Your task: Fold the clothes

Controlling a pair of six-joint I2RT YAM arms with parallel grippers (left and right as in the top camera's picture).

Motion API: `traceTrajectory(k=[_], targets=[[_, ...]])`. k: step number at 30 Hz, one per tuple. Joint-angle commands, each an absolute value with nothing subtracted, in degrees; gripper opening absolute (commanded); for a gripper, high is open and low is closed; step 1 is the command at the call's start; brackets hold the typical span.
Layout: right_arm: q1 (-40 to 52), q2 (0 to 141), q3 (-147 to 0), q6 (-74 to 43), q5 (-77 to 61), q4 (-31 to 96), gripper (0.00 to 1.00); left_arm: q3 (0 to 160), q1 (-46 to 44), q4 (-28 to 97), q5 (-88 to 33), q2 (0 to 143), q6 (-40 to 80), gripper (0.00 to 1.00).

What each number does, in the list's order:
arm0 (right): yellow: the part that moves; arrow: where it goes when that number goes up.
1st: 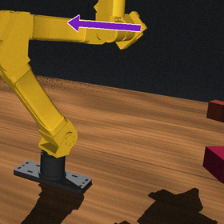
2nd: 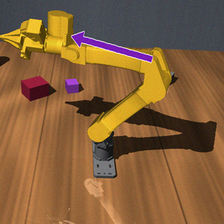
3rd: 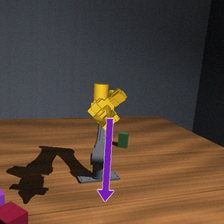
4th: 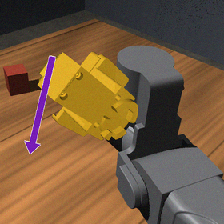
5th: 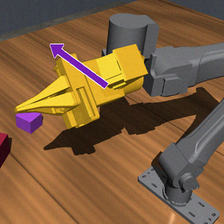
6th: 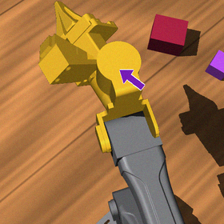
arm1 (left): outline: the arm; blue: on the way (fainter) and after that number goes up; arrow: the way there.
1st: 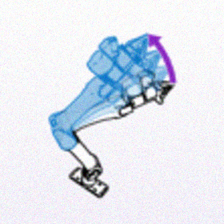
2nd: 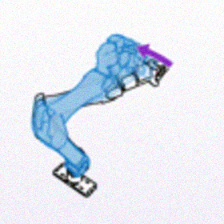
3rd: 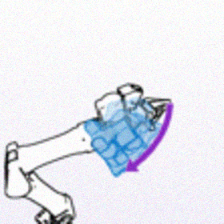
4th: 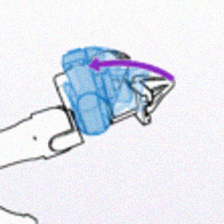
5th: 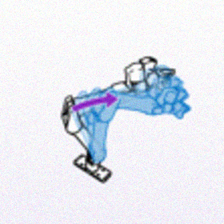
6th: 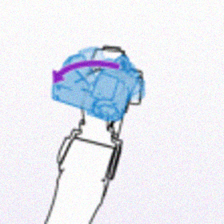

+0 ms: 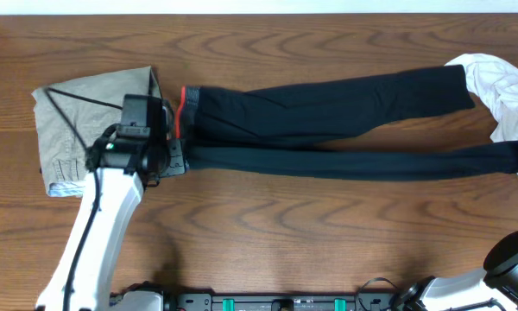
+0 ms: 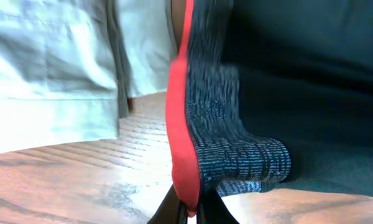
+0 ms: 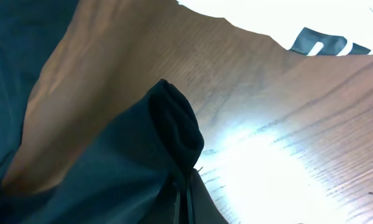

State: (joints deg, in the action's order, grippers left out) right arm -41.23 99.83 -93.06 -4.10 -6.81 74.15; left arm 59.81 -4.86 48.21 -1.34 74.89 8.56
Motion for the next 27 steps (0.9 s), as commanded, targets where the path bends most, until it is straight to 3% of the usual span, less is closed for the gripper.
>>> traceTrajectory(k=[1,17,27], targets=[[-41.6,99.7,-93.5,-5.3,-5.8,74.1,0.01,61.4,-4.6,48.1,-0.6,73.1,8.0,0.06],[-43.9,97.9,-93.5,-5.7,-10.3,75.0,0.01,61.4,-4.6,52.3,-0.6,67.8,8.0,0.06],[-37.1,95.7,-93.5,-3.4,-19.3,66.2,0.01,61.4,-4.6,38.3,-0.6,67.1,8.0,0.06]])
